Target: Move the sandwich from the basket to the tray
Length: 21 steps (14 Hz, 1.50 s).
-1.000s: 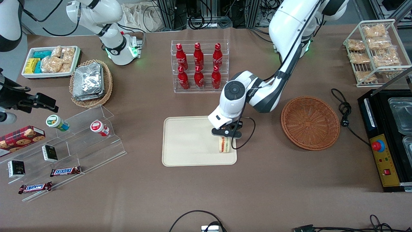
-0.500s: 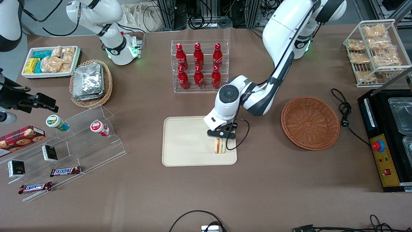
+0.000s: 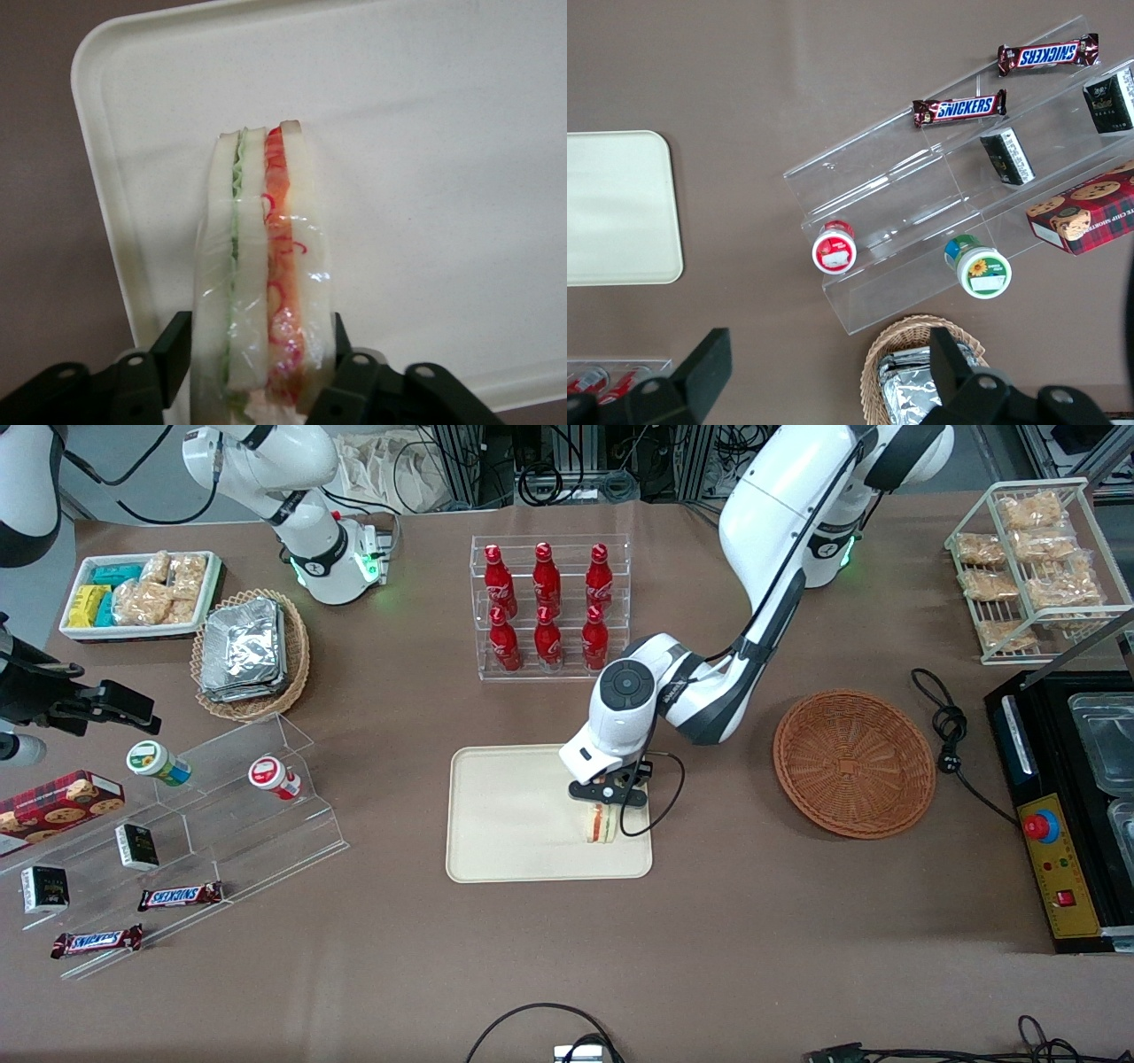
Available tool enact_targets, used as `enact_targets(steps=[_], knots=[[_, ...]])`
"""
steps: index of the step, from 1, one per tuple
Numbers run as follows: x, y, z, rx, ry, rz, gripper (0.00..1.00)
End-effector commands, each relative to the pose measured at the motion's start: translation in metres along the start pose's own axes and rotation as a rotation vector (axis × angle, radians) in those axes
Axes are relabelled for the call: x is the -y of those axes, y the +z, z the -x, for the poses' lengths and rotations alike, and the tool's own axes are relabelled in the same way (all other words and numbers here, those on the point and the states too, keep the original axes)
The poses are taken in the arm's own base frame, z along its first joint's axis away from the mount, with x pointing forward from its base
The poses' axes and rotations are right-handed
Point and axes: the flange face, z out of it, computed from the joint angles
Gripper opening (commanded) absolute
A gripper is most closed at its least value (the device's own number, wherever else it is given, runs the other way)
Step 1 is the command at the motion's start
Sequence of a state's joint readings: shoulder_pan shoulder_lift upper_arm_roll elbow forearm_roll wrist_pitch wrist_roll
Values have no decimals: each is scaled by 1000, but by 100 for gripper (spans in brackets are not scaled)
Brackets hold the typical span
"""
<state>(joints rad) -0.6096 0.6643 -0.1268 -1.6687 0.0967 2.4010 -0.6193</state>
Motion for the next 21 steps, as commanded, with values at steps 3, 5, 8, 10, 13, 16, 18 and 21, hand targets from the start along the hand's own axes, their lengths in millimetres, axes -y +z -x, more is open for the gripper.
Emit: enact_targets(steps=[3,5,8,10,13,16,18,21], knots=[[-3,-4,-6,-23,-29,-11,97],[0,-21,-12,-42,-91,-4,97],[4,-51,-25,-71,-184,6,98],[24,-82,-47,-91,-251,-26,99],[54,-135,-69,-83,-302,-83,100],[93,-185,-82,-117,-365,-110,100],[117,-209,-87,-138,-403,-121,100],[163,-238,-95,-159,-455,-154,100]])
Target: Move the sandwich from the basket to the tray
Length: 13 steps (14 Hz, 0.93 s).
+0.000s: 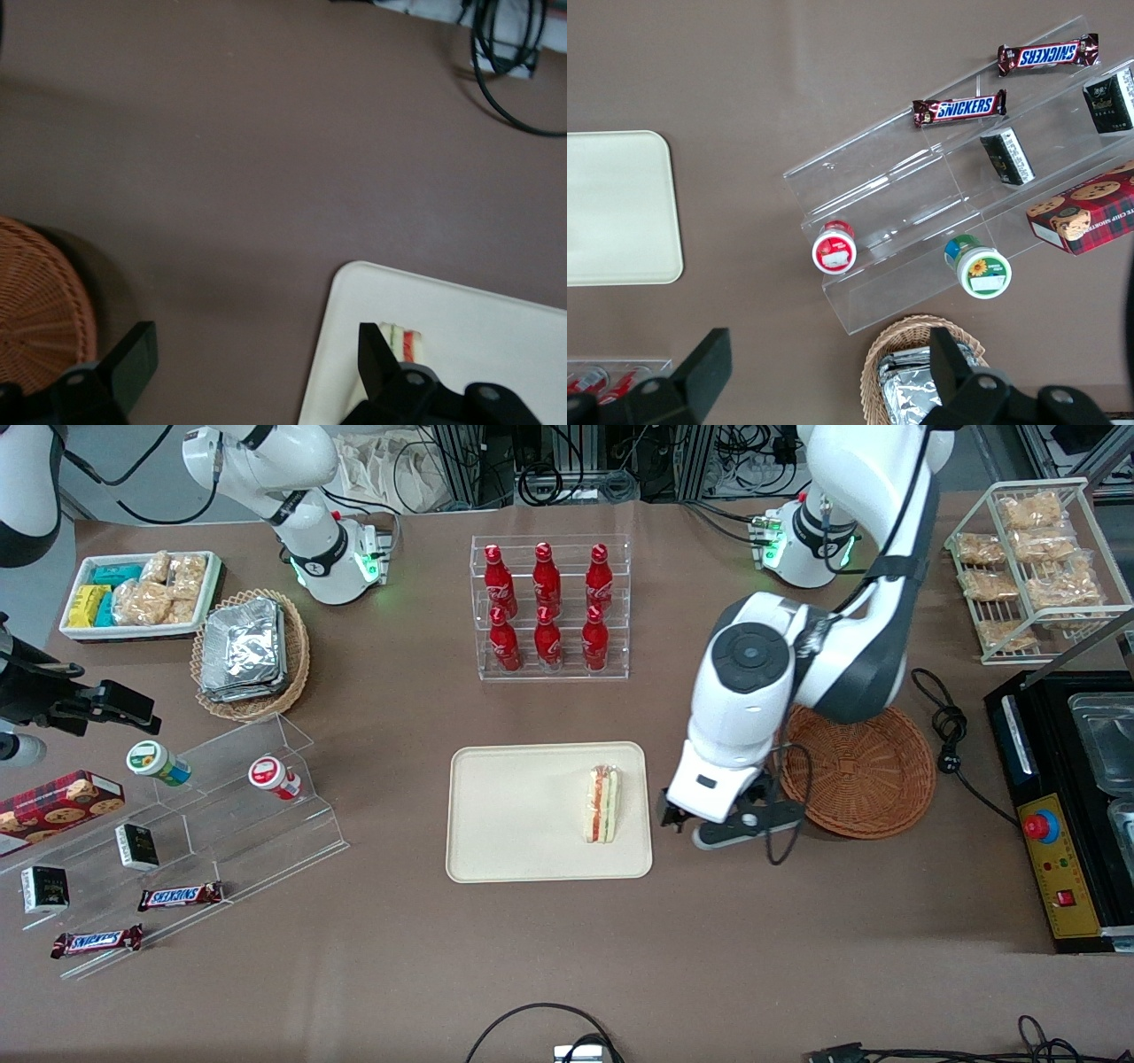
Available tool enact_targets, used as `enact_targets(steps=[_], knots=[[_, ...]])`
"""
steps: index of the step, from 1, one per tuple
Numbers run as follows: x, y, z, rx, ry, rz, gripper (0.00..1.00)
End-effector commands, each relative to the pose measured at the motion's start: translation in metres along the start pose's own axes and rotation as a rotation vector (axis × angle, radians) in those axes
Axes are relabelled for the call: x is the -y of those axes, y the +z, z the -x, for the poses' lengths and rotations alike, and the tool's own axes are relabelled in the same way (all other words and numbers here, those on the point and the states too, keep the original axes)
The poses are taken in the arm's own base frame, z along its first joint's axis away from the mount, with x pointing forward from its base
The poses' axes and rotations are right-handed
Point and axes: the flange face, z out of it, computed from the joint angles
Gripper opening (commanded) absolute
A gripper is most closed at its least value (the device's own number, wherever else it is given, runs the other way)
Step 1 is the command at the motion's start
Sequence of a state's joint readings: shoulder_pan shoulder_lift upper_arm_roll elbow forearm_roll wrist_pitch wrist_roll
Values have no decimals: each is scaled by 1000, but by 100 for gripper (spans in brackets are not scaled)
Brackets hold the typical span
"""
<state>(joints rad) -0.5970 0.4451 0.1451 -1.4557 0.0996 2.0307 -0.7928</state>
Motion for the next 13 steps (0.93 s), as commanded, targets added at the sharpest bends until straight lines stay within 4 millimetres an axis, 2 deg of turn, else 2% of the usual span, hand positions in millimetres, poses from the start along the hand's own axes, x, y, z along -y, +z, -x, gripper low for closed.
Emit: enact_targets(steps=[1,5,8,13], knots=[[36,-26,-19,-16,-5,-41,100],[122,-67,-55,25,50,-80,100],[182,-81,-77,67,60,-59,100],[236,-96,-90,106,89,-44,100]])
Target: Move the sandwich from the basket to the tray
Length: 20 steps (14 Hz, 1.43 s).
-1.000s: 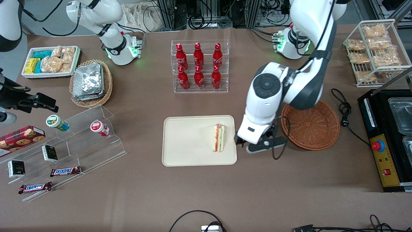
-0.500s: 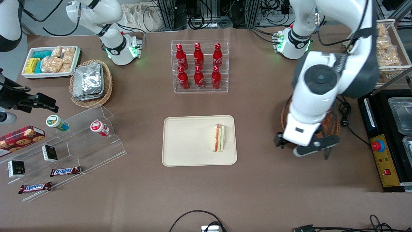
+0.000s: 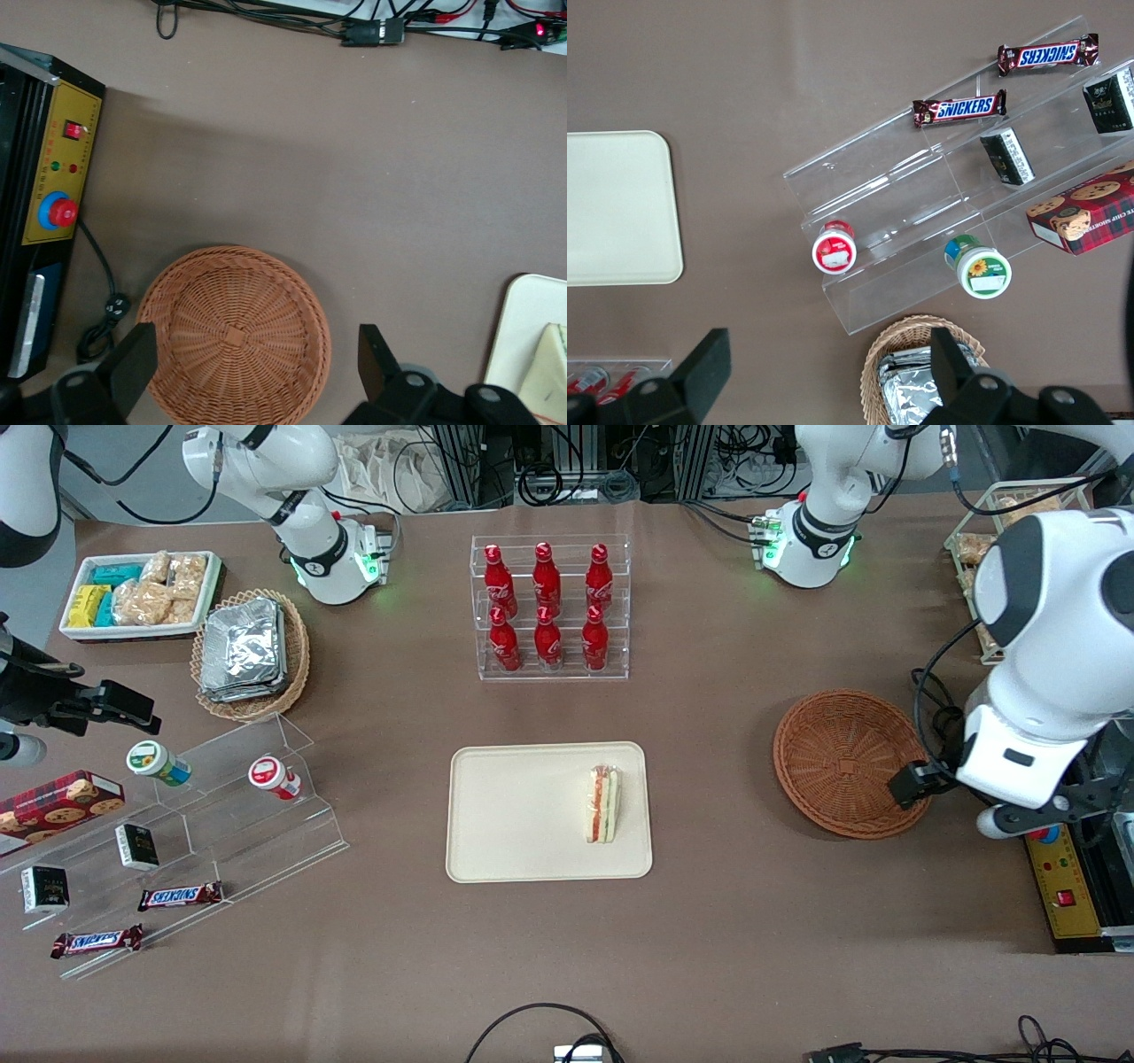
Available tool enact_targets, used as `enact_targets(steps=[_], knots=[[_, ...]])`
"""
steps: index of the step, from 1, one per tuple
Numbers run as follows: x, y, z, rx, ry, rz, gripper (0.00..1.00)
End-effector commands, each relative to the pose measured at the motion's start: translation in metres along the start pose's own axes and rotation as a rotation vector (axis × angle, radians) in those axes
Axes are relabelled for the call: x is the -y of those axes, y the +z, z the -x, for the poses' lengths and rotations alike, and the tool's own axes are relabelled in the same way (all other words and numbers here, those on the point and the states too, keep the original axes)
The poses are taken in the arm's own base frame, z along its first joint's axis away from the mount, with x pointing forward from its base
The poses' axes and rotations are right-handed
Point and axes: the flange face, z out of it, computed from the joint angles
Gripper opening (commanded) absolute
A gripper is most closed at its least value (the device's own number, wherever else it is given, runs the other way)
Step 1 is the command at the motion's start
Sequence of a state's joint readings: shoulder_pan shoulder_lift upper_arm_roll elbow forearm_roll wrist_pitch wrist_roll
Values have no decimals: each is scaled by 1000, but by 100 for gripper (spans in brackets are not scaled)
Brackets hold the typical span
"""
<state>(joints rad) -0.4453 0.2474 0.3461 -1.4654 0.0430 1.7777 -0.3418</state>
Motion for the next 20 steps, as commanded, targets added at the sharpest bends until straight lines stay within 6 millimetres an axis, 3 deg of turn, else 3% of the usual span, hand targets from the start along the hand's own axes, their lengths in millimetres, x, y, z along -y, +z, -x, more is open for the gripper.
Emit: enact_targets(steps=[1,4,6,8,15,20], knots=[[28,-6,2,26,22,25,100],[82,-16,-5,36,76,86,100],[106,-28,-1,44,83,100,100],[117,-39,1,26,74,109,100],[100,-98,37,-26,131,142,100],[96,-101,51,-2,157,144,100]])
